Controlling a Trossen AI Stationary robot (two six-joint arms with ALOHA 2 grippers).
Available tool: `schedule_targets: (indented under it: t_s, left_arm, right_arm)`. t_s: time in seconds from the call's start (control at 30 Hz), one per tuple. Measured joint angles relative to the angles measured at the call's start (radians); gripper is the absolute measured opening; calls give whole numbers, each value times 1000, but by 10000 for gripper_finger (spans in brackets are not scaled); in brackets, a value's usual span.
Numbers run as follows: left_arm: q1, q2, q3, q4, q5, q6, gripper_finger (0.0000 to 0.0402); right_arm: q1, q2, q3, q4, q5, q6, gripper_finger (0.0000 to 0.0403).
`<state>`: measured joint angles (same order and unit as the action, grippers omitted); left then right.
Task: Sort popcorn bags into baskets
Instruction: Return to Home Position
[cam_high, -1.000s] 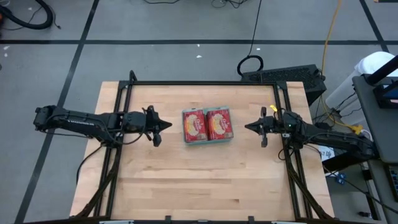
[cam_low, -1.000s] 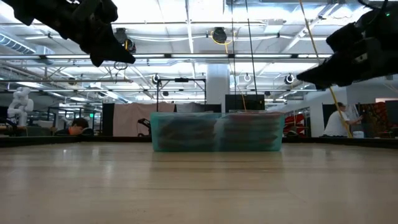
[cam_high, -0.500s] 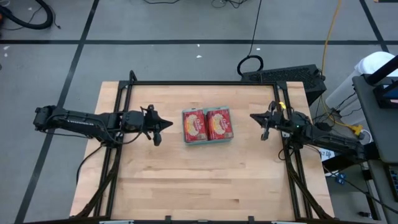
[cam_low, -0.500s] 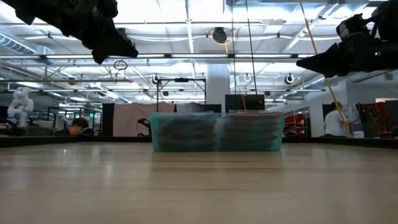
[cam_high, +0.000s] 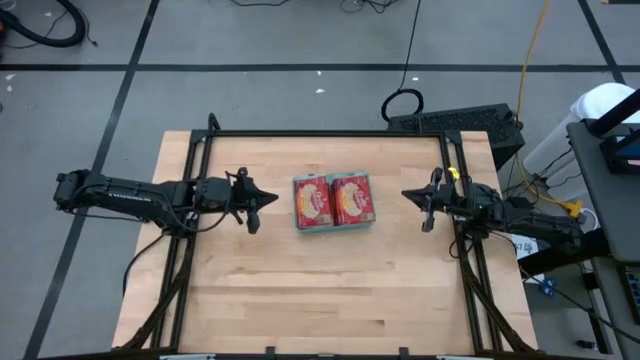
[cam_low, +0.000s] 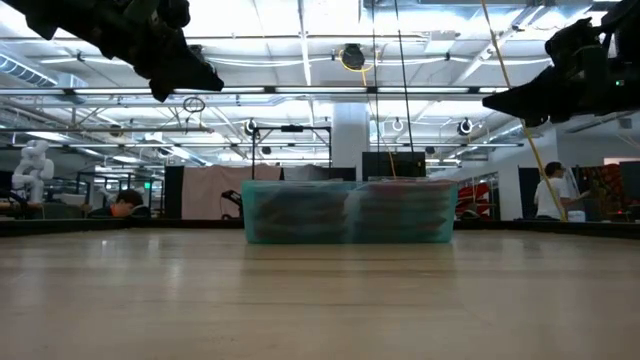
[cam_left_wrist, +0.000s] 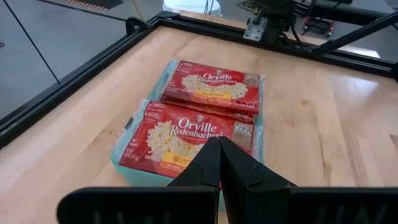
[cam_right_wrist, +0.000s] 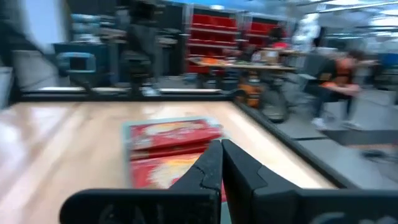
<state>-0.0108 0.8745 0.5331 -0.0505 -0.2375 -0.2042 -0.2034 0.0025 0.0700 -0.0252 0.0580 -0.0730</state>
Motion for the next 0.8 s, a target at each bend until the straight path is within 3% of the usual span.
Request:
schedule_targets:
  t_s: [0.4,0.8]
  left_arm:
    - [4,0,0,2,-1,19,1]
    - [3,0,0,2,-1,38,2]
  right_arm:
    - [149,11,-16,-32,28,78,0]
    - [213,37,-18,-21,46,104,0]
